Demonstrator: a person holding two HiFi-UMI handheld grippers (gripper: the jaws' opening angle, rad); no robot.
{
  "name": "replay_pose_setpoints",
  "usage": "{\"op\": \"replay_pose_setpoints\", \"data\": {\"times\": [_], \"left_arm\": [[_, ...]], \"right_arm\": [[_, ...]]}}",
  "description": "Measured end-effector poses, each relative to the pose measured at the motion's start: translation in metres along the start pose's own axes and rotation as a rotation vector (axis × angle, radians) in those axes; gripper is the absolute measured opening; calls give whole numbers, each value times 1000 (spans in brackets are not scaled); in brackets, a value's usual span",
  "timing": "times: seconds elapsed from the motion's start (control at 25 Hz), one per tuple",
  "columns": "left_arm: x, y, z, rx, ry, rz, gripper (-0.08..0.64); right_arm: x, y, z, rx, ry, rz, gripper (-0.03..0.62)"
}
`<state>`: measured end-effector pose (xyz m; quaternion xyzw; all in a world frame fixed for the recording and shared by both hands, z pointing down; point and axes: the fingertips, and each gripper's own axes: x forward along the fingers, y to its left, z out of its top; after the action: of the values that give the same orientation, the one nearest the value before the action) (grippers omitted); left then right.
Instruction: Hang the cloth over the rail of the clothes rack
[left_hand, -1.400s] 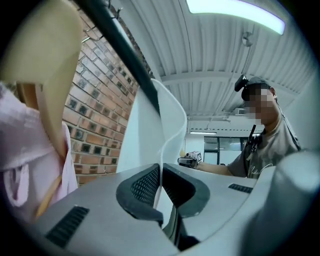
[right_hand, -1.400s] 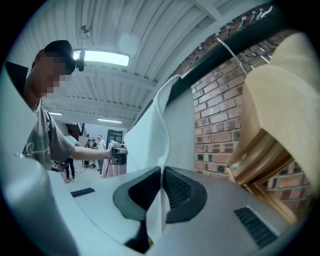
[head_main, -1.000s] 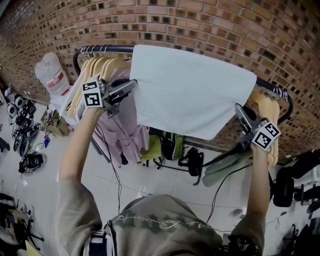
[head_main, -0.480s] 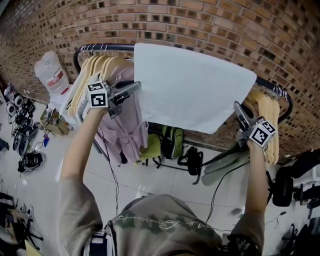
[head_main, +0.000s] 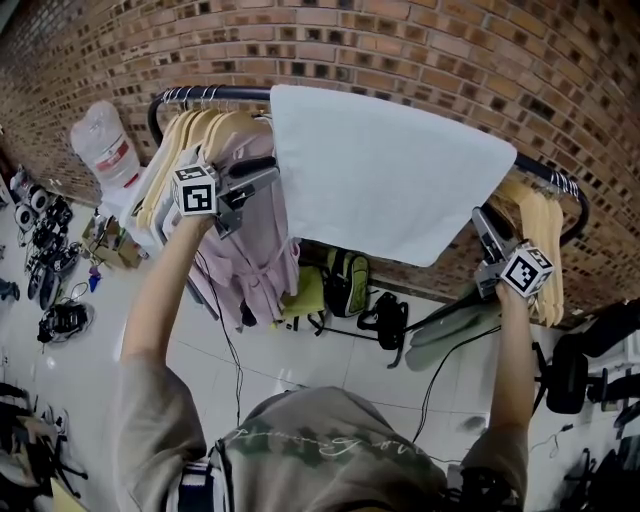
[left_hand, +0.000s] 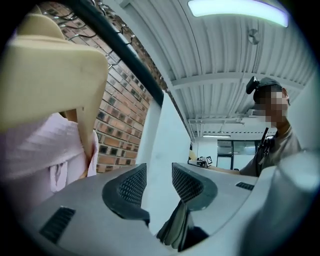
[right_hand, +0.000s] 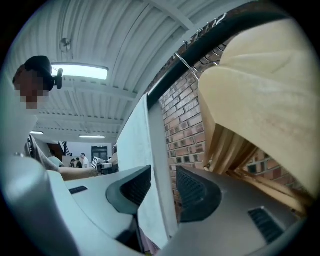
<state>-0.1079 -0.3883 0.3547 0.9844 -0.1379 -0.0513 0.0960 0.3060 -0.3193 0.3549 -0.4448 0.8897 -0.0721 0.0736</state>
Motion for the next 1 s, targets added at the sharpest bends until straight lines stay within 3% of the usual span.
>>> {"op": "replay_pose_setpoints", "data": {"times": [0.2,0.44,0.64,0.76,0.92,1.0], "left_arm": [[-6,-1,-2,5,1,7,146],[-10,-22,-2,34,15,-35,146],[-9,-34,-6,11,3,-48,141],[-12,-39,-11,35,-8,-38,6],[-21,-54,-6,57,-94,-86,6],[-24,-58,-7,62,-93,-85,6]], "right_arm": [[-10,0,-9,-42,17,-16,137],[-14,15,-22,-45,79,32,137],[-21,19,-20,-59,54,20,135],[-23,23,-22,-63,48,15,136],[-24,29,-25,-81,56,19,135],[-26,35,-21,-95,34,23,135]]}}
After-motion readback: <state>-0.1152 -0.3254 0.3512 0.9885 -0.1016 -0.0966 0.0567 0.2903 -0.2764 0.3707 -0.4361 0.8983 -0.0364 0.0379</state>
